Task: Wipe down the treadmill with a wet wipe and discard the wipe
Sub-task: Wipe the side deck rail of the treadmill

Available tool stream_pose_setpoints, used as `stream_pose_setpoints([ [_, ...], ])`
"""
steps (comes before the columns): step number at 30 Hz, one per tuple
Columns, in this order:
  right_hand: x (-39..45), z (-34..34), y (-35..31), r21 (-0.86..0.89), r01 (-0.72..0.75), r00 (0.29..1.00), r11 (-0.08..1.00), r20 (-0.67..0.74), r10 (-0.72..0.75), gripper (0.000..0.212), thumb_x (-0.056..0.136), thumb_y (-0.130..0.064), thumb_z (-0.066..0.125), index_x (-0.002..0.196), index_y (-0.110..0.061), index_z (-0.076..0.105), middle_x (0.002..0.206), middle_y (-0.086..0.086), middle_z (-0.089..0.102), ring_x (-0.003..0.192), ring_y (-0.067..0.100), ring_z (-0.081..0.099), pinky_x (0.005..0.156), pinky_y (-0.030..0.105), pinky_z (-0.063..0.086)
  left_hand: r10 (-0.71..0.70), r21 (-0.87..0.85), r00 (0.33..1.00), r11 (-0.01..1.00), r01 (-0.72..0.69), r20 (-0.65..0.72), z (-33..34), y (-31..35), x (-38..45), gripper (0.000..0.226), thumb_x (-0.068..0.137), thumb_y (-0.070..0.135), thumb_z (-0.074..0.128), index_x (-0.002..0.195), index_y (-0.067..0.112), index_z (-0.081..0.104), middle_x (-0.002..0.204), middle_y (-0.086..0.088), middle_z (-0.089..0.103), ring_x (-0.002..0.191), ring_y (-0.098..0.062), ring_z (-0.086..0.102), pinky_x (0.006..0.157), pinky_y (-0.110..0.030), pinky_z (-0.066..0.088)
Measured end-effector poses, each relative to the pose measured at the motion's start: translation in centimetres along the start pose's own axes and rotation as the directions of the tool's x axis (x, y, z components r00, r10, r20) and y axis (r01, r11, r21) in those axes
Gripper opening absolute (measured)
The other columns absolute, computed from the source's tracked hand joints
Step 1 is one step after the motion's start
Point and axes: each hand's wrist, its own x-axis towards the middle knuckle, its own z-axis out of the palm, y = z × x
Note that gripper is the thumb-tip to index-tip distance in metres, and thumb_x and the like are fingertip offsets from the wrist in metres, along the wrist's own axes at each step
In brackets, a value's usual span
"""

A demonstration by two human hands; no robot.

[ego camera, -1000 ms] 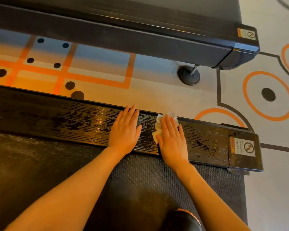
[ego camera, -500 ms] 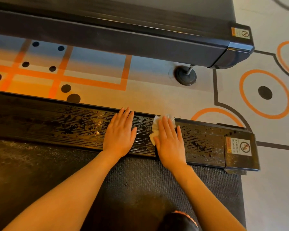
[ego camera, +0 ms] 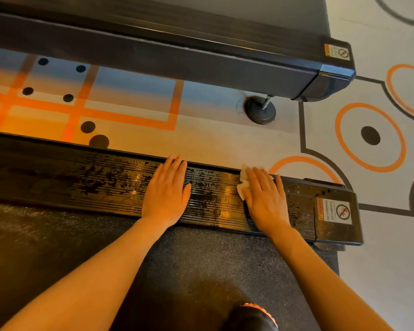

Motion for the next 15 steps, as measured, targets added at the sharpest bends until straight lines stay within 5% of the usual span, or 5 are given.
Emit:
stream_pose_setpoints([
  [7,-0.4,1.2,-4.0,-0.011,0.066,0.997,0.998,0.036,-0.065,0.060,0.106,-0.036,0.027,0.158,-0.016,0.004,0.164,0.008,0.002,0.151,0.026,-0.005,0.120,0.037,-0.007,0.011,-0.022,1.000,1.000,-0.011,-0.025,0.2,-0.1,-0.1,0.063,0.101,0.042,0.023,0.154,0.007,0.023,0.162,-0.009,0.017,0.151,-0.023,0.009,0.120,-0.033,0.001],
  [11,-3.3,2.6,-5.4,-0.072,0.079,0.997,0.994,-0.002,-0.080,0.060,0.101,-0.037,0.028,0.152,-0.005,0.030,0.160,0.014,0.024,0.148,0.028,0.020,0.121,0.041,0.018,0.027,-0.010,0.998,1.000,-0.028,-0.051,0.3,-0.1,-0.2,0.063,0.100,0.042,0.022,0.149,0.004,0.035,0.157,-0.013,0.030,0.148,-0.027,0.022,0.119,-0.037,0.011],
  [15,-6.1,3.3,-3.4,-0.070,0.003,0.999,0.998,-0.050,-0.007,0.062,0.099,-0.038,0.030,0.152,-0.006,0.030,0.159,0.013,0.028,0.147,0.029,0.026,0.118,0.041,0.014,0.032,0.011,0.998,0.999,-0.032,-0.060,0.3,-0.2,-0.3,0.062,0.100,0.041,0.027,0.150,0.004,0.032,0.159,-0.013,0.027,0.149,-0.026,0.019,0.120,-0.037,0.010],
])
